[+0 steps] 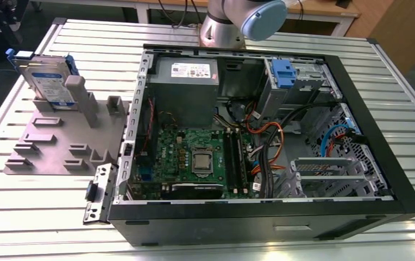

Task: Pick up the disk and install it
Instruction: 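Pick up the disk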

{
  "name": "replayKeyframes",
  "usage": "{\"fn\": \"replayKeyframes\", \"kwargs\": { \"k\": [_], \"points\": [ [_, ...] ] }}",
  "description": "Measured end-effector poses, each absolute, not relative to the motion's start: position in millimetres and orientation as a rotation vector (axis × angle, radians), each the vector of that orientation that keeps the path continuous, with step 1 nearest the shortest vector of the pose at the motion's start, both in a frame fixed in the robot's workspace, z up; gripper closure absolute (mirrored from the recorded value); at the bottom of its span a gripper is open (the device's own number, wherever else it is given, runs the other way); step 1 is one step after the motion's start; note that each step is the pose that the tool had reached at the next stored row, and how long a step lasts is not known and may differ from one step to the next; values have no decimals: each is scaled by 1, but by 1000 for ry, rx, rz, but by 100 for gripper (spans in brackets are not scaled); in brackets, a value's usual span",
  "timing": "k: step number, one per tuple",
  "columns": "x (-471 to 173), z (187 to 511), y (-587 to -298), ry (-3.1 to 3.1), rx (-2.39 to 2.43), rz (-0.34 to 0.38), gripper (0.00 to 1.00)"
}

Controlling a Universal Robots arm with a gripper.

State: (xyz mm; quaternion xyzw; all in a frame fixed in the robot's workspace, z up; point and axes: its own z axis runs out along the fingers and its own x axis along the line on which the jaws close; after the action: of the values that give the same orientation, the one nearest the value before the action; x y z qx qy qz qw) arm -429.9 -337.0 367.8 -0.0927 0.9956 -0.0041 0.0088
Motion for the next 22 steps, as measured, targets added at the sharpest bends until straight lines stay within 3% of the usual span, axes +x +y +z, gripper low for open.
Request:
{"fn": "replayKeyframes", "kwargs": {
  "k": [22],
  "points": [
    [-430,368,-337,3108,-312,-13,89]
  ]
}}
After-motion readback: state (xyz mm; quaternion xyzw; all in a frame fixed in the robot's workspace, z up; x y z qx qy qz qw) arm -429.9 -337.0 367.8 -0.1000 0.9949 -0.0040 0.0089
